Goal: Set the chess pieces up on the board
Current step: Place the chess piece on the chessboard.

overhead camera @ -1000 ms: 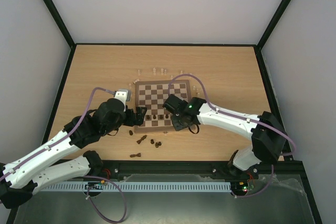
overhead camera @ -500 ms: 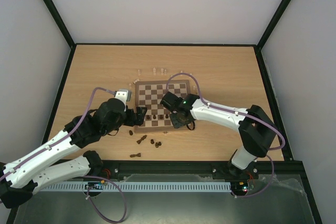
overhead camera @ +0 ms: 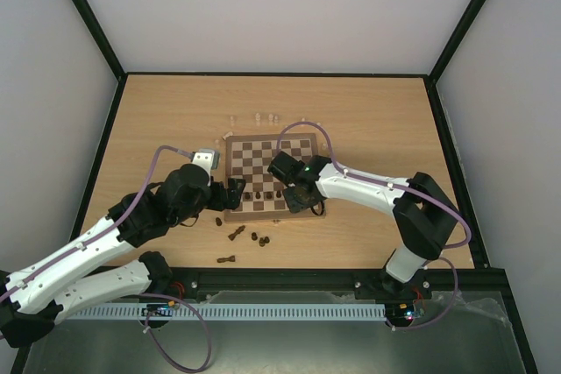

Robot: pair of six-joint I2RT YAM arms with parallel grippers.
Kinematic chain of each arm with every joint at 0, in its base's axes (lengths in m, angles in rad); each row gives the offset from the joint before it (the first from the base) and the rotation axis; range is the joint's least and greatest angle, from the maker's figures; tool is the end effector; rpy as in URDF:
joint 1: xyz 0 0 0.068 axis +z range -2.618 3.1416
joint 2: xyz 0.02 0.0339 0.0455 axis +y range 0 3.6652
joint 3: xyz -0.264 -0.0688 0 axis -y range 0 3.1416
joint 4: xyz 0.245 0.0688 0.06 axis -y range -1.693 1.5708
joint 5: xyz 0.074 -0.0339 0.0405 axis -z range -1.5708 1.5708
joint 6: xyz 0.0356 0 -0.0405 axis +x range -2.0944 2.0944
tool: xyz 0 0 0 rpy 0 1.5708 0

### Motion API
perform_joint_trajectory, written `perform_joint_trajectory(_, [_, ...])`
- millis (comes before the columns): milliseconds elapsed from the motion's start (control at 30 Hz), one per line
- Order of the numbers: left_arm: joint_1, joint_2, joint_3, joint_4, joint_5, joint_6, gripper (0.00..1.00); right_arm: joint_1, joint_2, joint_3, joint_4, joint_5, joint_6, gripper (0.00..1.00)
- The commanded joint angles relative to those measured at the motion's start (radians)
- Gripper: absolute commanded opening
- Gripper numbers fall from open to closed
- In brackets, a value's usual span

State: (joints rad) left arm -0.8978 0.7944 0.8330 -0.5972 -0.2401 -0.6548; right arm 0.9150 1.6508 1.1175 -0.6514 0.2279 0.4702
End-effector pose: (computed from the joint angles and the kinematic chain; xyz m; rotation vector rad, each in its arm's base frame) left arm 0.1123 -0.1273 0.3137 0.1195 2.1813 -0.6588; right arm 0.2036 0.2515 0.2031 -0.5366 2.6465 0.0992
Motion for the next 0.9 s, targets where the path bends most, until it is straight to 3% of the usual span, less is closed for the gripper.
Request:
perform_joint_trajectory(0, [0.004,0.002,-0.002,-0.014,-0.011,0.007,0.99,-0.006,0.02,0.017,-0.018,-0.011,-0.015,0.1])
perform_joint_trajectory(433, [0.005,0.019,0.011,-0.026,-0.01,-0.003,0.99,-0.008,-0.053,0.033,-0.024,-0.01,-0.018,0.27])
perform_joint_trajectory(700, [0.004,0.073,0.042,-0.094,0.015,-0.051,0.99,-0.008,-0.283,-0.004,0.006,-0.008,-0.005,0.43])
perform_joint_trajectory(867, [0.005,0.11,0.034,-0.132,0.054,-0.085,0.99,-0.008,-0.463,-0.079,0.058,-0.029,0.004,0.46])
